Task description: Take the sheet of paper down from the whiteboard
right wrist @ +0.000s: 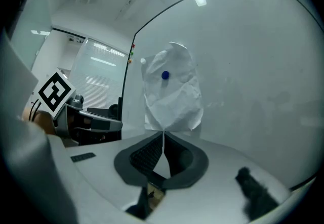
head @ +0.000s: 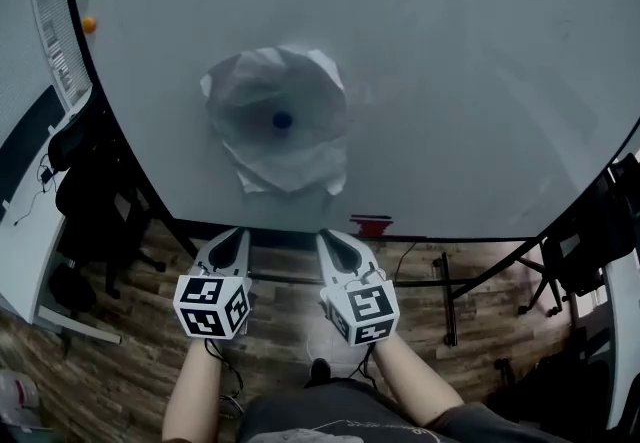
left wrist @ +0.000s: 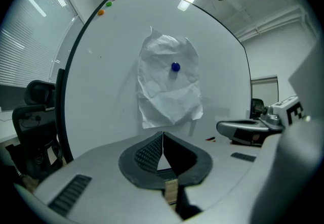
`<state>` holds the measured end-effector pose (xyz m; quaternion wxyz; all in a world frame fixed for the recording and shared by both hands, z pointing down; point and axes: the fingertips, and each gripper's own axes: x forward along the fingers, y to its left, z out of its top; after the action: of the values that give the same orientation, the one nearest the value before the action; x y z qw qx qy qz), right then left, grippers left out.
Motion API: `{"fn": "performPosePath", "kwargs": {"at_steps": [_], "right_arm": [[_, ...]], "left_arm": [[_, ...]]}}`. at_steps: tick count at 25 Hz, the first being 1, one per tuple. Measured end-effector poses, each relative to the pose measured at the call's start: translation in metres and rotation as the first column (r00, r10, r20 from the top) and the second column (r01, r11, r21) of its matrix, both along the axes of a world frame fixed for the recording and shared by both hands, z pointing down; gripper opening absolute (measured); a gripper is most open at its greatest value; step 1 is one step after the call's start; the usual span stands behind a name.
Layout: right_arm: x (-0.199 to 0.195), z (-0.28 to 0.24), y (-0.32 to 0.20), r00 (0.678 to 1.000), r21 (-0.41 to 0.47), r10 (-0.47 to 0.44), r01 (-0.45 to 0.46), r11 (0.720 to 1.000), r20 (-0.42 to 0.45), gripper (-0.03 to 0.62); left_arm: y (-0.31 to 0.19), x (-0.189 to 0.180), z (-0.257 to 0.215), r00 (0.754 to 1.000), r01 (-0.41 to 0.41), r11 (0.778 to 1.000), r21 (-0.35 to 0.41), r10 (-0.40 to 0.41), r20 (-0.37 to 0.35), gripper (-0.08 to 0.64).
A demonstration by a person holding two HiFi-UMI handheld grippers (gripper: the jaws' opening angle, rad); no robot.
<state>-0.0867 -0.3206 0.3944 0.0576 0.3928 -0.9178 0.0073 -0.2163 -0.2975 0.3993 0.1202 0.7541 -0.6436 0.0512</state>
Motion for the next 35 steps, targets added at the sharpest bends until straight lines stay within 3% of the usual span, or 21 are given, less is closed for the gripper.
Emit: {"fn": "performPosePath", "kwargs": {"at_steps": [8,13,17,20,26,35], "right_arm": [[-0.013,-0.003,-0.025,0.996,0.019,-0.084,0.083,0.996,0.013,0.023],[-0.022,-0.002,-0.034,0.996,0.015,-0.089,0.088,0.996,0.014,0.023],[-0.033,0.002,-0.041,0.998,0.001,-0.060,0.060,0.998,0.004,0.023],[-0.038,0.002,-0.044,1.000,-0.004,-0.024,0.024,1.000,-0.004,0.023],[-0.036,0.005,-0.046,0.998,-0.019,0.061,-0.062,0.998,-0.005,0.023],[-0.033,0.001,-0.046,0.990,0.001,0.138,-0.138,0.990,-0.030,0.023]], "left_arm": [[-0.037,-0.006,0.002,0.999,0.041,0.999,0.008,-0.042,0.019,0.015],[-0.052,-0.013,0.005,0.999,0.040,0.999,-0.005,-0.040,0.032,0.015],[-0.064,-0.022,0.008,1.000,0.000,1.000,-0.020,0.001,0.031,0.029],[-0.071,-0.025,0.010,0.999,-0.052,0.998,-0.028,0.053,0.007,0.100],[-0.083,-0.022,0.016,0.991,-0.135,0.990,-0.029,0.135,0.016,0.124],[-0.096,-0.016,0.014,0.980,-0.195,0.981,-0.019,0.195,0.031,0.146]]}}
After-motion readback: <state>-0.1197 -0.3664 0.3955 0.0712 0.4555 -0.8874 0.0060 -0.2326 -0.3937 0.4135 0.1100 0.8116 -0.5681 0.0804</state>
